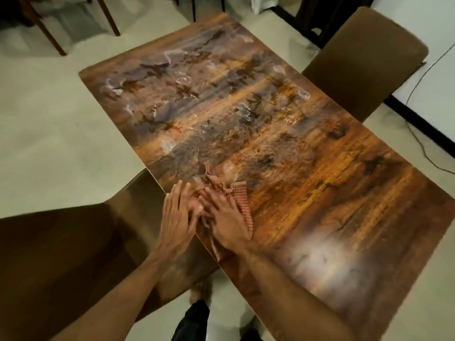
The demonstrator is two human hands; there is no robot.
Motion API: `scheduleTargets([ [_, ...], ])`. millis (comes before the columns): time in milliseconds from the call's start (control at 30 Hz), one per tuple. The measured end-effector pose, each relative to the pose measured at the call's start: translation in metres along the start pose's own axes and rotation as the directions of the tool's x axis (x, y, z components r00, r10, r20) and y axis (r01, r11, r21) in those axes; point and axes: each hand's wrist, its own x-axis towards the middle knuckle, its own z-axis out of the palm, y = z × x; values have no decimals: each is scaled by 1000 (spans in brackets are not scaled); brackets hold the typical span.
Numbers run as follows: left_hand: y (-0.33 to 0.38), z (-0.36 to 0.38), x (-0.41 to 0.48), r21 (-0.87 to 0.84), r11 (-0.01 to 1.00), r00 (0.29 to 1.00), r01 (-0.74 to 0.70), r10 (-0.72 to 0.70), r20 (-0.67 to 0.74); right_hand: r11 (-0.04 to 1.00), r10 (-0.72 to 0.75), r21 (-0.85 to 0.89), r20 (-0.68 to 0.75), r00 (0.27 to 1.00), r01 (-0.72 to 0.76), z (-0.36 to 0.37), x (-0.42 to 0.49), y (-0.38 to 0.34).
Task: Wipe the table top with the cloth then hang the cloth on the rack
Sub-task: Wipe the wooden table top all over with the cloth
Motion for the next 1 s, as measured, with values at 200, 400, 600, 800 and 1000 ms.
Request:
scheduleTargets([
  [200,-15,-19,44,-29,998,998,-61,62,28,746,665,118,-180,725,-655,-26,40,53],
  [400,15,-7,86,-42,981,976,-190,194,102,944,329,27,-90,940,-328,-29,15,68],
  [600,56,19,110,-65,953,939,-294,301,168,482,874,232,-189,447,-845,-46,-49,138],
  [800,74,41,131,-27,947,924,-320,318,214,910,413,110,-128,902,-401,-41,32,99],
  [1000,90,47,171,22,951,934,-310,300,195,658,753,215,-214,622,-722,-75,42,214],
])
